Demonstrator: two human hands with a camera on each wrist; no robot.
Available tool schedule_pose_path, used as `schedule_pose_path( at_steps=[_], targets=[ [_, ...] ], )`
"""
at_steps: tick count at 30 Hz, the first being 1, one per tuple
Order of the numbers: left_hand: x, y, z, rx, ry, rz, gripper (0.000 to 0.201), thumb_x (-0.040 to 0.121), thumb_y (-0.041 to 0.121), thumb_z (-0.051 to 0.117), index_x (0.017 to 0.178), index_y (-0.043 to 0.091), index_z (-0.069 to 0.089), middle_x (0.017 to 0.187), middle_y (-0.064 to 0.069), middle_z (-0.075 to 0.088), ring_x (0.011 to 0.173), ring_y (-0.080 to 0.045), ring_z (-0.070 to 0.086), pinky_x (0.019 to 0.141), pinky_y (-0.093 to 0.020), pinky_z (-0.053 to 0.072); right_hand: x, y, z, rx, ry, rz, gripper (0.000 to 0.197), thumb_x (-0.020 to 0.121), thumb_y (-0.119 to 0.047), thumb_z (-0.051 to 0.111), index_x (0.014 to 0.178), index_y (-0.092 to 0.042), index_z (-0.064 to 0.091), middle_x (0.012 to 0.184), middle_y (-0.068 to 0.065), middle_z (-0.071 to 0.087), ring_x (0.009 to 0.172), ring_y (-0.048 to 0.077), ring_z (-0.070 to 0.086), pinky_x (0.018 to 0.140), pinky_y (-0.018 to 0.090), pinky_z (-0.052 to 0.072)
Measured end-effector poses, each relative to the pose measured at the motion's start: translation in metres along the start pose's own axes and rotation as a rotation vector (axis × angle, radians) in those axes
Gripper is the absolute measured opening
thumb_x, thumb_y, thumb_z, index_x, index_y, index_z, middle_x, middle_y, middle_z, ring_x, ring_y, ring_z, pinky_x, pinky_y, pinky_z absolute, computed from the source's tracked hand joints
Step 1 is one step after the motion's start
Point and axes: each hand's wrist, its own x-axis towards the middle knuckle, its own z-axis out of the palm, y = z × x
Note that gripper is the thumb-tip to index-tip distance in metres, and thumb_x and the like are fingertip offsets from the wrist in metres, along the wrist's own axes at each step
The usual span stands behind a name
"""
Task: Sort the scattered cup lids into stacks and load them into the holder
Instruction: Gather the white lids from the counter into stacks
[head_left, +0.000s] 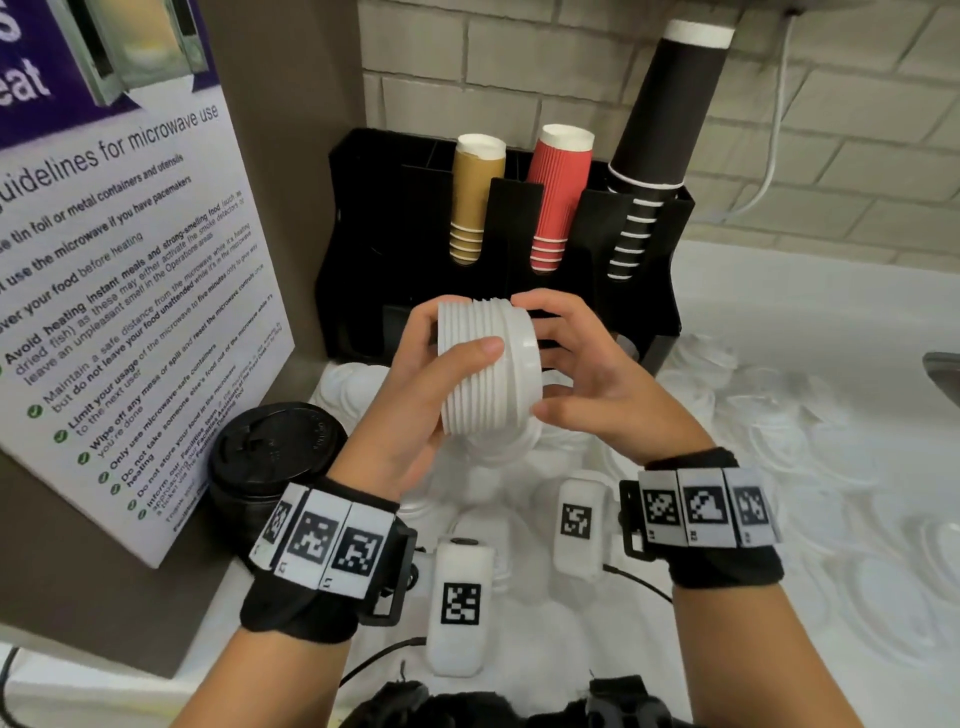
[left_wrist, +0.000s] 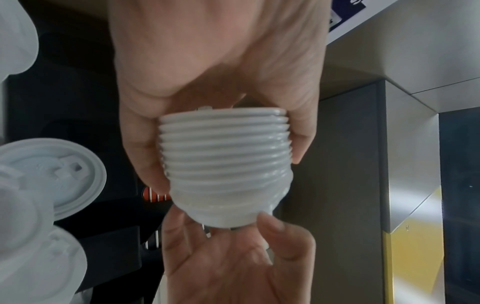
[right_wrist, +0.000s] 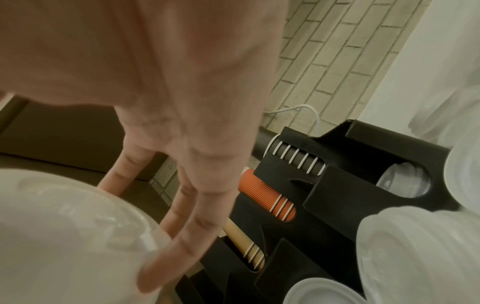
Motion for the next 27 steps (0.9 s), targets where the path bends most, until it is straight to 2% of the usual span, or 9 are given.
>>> schedule_pose_path(
  at_steps=[3, 8, 12, 15, 18, 20, 23, 25, 27],
  targets=[
    [0.002, -0.004, 0.005, -0.013, 0.022, 0.008, 0.056, 0.064, 0.036, 0.074, 0.116, 0.033, 0.054, 0.103, 0.011, 0.067, 0.102, -0.015, 0.065, 0.07, -0.031, 0.055, -0.003, -0.001, 0.0, -0.001, 0.039, 0.002, 0.071, 0.072, 0.001, 0.065, 0.13, -0.034, 0.042, 0.126, 0.01, 0.05, 0.113, 0.027, 0.054, 0.088, 0.049, 0.053],
    [0.003, -0.01, 0.013, -0.036, 0.031, -0.003, 0.064, 0.057, 0.044, 0.073, 0.117, 0.033, 0.054, 0.104, 0.011, 0.067, 0.103, -0.015, 0.064, 0.072, -0.033, 0.054, -0.009, -0.002, -0.004, -0.026, 0.078, 0.01, 0.07, 0.071, -0.004, 0.068, 0.129, -0.033, 0.042, 0.124, 0.008, 0.051, 0.111, 0.025, 0.056, 0.085, 0.038, 0.055],
    [0.002, -0.013, 0.017, -0.109, 0.057, -0.048, 0.063, 0.06, 0.043, 0.072, 0.12, 0.033, 0.055, 0.115, 0.003, 0.066, 0.108, -0.022, 0.063, 0.074, -0.037, 0.055, -0.008, -0.003, -0.006, -0.062, 0.068, 0.007, 0.068, 0.071, -0.008, 0.069, 0.127, -0.039, 0.044, 0.122, 0.005, 0.053, 0.109, 0.023, 0.058, 0.087, 0.043, 0.056],
    [0.002, -0.016, 0.018, -0.245, 0.111, -0.124, 0.071, 0.071, 0.041, 0.067, 0.136, 0.021, 0.049, 0.131, -0.013, 0.06, 0.118, -0.032, 0.06, 0.083, -0.041, 0.053, -0.002, -0.006, -0.012, -0.112, 0.04, 0.032, 0.067, 0.072, -0.021, 0.078, 0.126, -0.04, 0.044, 0.121, 0.002, 0.058, 0.108, 0.02, 0.061, 0.089, 0.043, 0.055],
    [0.002, -0.02, 0.014, -0.471, 0.162, -0.158, 0.063, 0.078, 0.045, 0.061, 0.134, 0.015, 0.052, 0.121, -0.015, 0.064, 0.105, -0.029, 0.066, 0.08, -0.044, 0.055, 0.007, -0.008, -0.024, -0.165, 0.05, 0.094, 0.06, 0.072, -0.046, 0.075, 0.124, -0.035, 0.048, 0.125, -0.002, 0.056, 0.106, 0.012, 0.063, 0.089, 0.033, 0.054],
    [0.002, -0.022, 0.01, -0.603, 0.162, -0.153, 0.061, 0.08, 0.047, 0.059, 0.13, 0.014, 0.055, 0.121, -0.015, 0.062, 0.104, -0.03, 0.065, 0.082, -0.046, 0.055, 0.011, -0.008, -0.03, -0.296, 0.045, 0.125, 0.052, 0.074, -0.051, 0.067, 0.119, -0.03, 0.054, 0.12, -0.007, 0.058, 0.102, 0.006, 0.063, 0.086, 0.025, 0.053],
    [0.003, -0.024, 0.004, -0.704, 0.147, -0.151, 0.058, 0.075, 0.049, 0.059, 0.123, 0.017, 0.062, 0.126, -0.015, 0.062, 0.118, -0.036, 0.058, 0.093, -0.055, 0.05, 0.011, 0.001, -0.036, -0.691, -0.202, 0.176, 0.044, 0.079, -0.041, 0.073, 0.117, -0.024, 0.06, 0.112, -0.011, 0.06, 0.099, 0.003, 0.056, 0.084, 0.016, 0.049],
    [0.002, -0.025, 0.001, -0.734, 0.141, -0.146, 0.065, 0.075, 0.051, 0.06, 0.132, 0.019, 0.059, 0.135, -0.015, 0.059, 0.126, -0.038, 0.053, 0.099, -0.059, 0.043, 0.006, 0.014, -0.034, -1.031, -0.453, 0.324, 0.063, 0.068, -0.053, 0.077, 0.123, -0.036, 0.052, 0.114, -0.015, 0.052, 0.107, 0.008, 0.046, 0.088, 0.022, 0.045],
    [0.001, -0.026, -0.001, -0.759, 0.114, -0.14, 0.069, 0.076, 0.051, 0.058, 0.137, 0.02, 0.054, 0.138, -0.017, 0.055, 0.128, -0.041, 0.05, 0.103, -0.06, 0.039, -0.003, 0.028, -0.029, -1.232, -0.6, 0.43, 0.08, 0.058, -0.06, 0.079, 0.127, -0.044, 0.041, 0.11, -0.015, 0.044, 0.104, 0.013, 0.035, 0.08, 0.028, 0.034]
  ],
)
